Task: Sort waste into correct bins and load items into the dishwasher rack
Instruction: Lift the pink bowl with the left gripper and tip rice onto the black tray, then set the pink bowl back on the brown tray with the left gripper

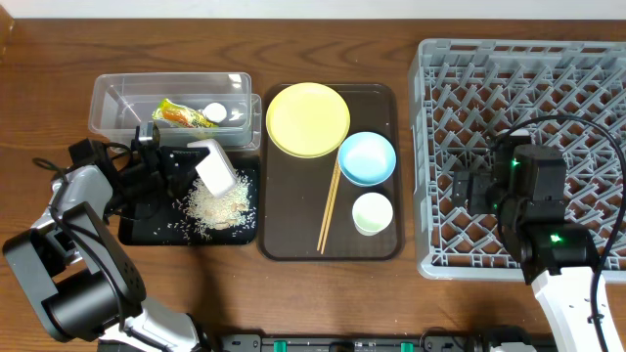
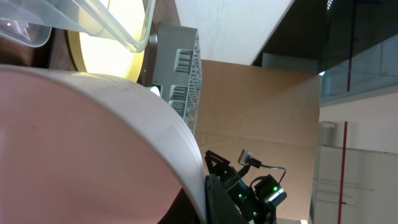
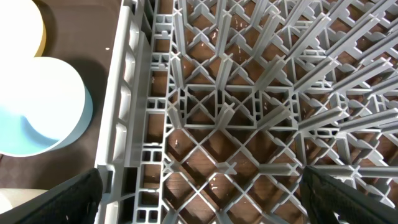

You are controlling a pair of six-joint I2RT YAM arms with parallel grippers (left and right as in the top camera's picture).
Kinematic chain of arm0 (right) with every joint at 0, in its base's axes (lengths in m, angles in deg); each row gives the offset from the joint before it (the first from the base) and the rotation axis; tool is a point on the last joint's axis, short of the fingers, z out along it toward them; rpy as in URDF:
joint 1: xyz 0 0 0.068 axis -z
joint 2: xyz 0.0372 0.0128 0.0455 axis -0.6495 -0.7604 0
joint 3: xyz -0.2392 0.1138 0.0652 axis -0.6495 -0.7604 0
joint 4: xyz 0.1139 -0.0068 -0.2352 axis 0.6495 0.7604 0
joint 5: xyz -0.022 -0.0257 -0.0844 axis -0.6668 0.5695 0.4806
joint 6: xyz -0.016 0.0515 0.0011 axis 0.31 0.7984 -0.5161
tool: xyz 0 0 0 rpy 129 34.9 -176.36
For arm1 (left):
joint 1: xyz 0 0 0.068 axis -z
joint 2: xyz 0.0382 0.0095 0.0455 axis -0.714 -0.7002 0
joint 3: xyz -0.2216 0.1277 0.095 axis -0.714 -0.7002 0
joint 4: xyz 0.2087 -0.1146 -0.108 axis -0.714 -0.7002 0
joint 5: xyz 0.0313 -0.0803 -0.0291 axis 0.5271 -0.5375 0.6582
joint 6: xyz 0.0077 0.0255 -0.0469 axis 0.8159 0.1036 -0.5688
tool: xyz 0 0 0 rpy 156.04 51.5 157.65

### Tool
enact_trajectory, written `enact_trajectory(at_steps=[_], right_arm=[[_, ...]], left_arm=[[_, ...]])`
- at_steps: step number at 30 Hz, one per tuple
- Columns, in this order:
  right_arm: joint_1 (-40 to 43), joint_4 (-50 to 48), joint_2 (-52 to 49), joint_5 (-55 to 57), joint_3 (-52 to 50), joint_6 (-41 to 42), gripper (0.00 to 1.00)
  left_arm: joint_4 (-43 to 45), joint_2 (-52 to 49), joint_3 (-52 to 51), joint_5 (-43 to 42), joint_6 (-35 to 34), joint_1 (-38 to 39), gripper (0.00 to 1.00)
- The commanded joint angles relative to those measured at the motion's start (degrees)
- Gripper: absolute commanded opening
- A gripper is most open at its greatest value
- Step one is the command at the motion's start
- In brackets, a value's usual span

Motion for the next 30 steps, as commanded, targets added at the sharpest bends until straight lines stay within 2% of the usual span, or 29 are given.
enact_trajectory(at_steps=[1,9,13,15,19,23,30], right_arm=[[-0.92,0.00,0.33,0.00,1.20,0.74,0.99],[-0.90,0.02,0.33,0.00,1.20,0.74,0.99],[-0.92,0.00,0.33,0.00,1.20,0.74,0.99],[-0.90,-0.02,0.33,0.00,1.20,0.74,0.99],[-0.92,-0.09,0.33,0.00,1.20,0.74,0.99],[-0.90,-0.17,0.33,0.02,1.20,0.74,0.99],[-0.90,-0.20,0.33,0.00,1.20,0.74,0.99]], left_arm=[[-0.24,-0.04,0.17,-1.51,0.42,-0.28,0.06],[-1.46,0.07,0.17,-1.53,-2.32,-0.15,0.06],[-3.26,2.19,0.17,-1.31,1.53,2.51,0.06],[-2.93,4.68,0.48,1.90,1.60,5.51,0.06],[-2.95,10.97,2.73,20.00,-0.76,14.16,0.06],[-1.20,15.76,4.55,37.48,-1.70,26.14,0.06],[4.94,15.04,4.52,64.74,-5.35,47.04,0.06]])
